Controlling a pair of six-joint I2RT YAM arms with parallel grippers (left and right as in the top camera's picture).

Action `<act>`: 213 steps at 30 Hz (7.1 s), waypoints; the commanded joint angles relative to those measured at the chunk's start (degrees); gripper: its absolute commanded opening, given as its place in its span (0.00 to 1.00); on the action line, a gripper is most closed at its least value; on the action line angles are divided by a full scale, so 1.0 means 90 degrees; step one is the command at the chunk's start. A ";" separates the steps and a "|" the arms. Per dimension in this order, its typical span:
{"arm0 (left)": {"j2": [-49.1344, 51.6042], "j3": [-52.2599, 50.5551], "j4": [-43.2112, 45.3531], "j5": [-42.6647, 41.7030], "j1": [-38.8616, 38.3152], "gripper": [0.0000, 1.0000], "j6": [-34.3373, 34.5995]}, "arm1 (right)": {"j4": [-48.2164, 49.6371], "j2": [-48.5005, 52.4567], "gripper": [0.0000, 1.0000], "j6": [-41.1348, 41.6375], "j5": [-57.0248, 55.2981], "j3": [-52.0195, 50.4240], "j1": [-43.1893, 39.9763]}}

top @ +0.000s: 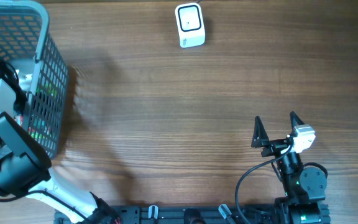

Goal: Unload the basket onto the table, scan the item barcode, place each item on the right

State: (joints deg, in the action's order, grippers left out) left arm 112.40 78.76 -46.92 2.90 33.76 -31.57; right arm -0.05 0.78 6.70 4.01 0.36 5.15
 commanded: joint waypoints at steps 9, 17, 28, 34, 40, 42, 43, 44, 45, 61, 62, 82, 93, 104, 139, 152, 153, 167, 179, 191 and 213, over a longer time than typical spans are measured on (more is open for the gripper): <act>0.0238 -0.0420 0.0267 0.0029 0.0032 0.52 0.0061 | 0.0017 -0.0039 1.00 0.0100 -0.0012 -0.0007 -0.0034; 0.0240 -0.0631 0.0612 -0.0272 0.0032 0.47 0.0090 | 0.0017 -0.0039 1.00 0.0100 -0.0012 -0.0007 -0.0034; -0.0085 -0.0656 0.0901 0.0095 0.0032 0.04 0.0163 | 0.0017 -0.0039 1.00 0.0100 -0.0012 -0.0007 -0.0034; -0.0916 -0.0209 0.0913 0.0119 0.0032 0.04 0.0583 | 0.0017 -0.0039 1.00 0.0100 -0.0012 -0.0007 -0.0034; -0.1809 0.0095 0.0957 0.0124 0.0032 0.04 0.0583 | 0.0017 -0.0039 1.00 0.0100 -0.0012 -0.0007 -0.0034; -0.2055 0.0170 0.0962 0.0170 0.0029 0.04 0.0583 | 0.0017 -0.0039 1.00 0.0100 -0.0012 -0.0007 -0.0034; -0.2171 0.0214 0.0962 0.0194 0.0032 0.04 0.0583 | 0.0017 -0.0039 1.00 0.0100 -0.0012 -0.0007 -0.0034; -0.2285 0.0257 0.0967 0.0228 0.0032 0.04 0.0583 | 0.0017 -0.0039 1.00 0.0102 -0.0012 -0.0007 -0.0034; -0.2370 0.0294 0.0979 0.0274 0.0032 0.04 0.0583 | 0.0017 -0.0039 1.00 0.0100 -0.0012 -0.0007 -0.0034; -0.4080 0.1792 0.1003 0.0663 0.0012 0.04 0.0806 | 0.0017 -0.0039 1.00 0.0097 -0.0012 -0.0007 -0.0034; -0.4194 0.1877 0.1003 0.0663 0.0012 0.04 0.0937 | 0.0017 -0.0039 1.00 0.0100 -0.0012 -0.0007 -0.0034; -0.5880 0.2108 0.0493 0.1049 -0.3045 0.04 0.2314 | 0.0017 -0.0039 1.00 0.0100 -0.0012 -0.0007 -0.0034; -0.5282 0.2108 -0.1763 0.1047 -0.4928 0.04 0.4194 | 0.0017 -0.0039 1.00 0.0100 -0.0012 -0.0007 -0.0034; -0.3621 0.1214 -0.3084 0.1044 -0.5909 0.04 0.5634 | 0.0017 -0.0039 1.00 0.0100 -0.0012 -0.0007 -0.0034; -0.0826 -0.0420 -0.0809 -0.0274 -0.6841 0.80 0.5991 | 0.0017 -0.0039 1.00 0.0100 -0.0012 -0.0007 -0.0034; -0.0882 -0.0342 -0.0811 -0.0272 -0.6839 0.98 0.5986 | 0.0017 -0.0039 1.00 0.0100 -0.0012 -0.0007 -0.0034; -0.0937 -0.0272 -0.0811 -0.0270 -0.6839 0.97 0.5986 | 0.0017 -0.0039 1.00 0.0100 -0.0012 -0.0007 -0.0034; -0.2424 0.1863 -0.1741 0.0427 -0.5707 0.94 0.5319 | 0.0017 -0.0039 1.00 0.0102 -0.0012 -0.0007 -0.0034; -0.3444 0.3007 -0.1258 0.0857 -0.2169 1.00 0.3354 | 0.0017 -0.0039 1.00 0.0100 -0.0012 -0.0007 -0.0034; -0.2290 0.2992 -0.1387 0.0753 0.0270 1.00 0.3016 | 0.0017 -0.0039 1.00 0.0100 -0.0012 -0.0007 -0.0034; 0.0544 0.2987 -0.1297 0.0758 0.0529 0.88 0.1712 | 0.0017 -0.0039 1.00 0.0100 -0.0012 -0.0007 -0.0034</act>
State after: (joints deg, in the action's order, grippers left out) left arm 113.54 105.32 -58.92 10.04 37.65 -14.44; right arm -0.03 0.78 6.70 4.01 0.36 5.15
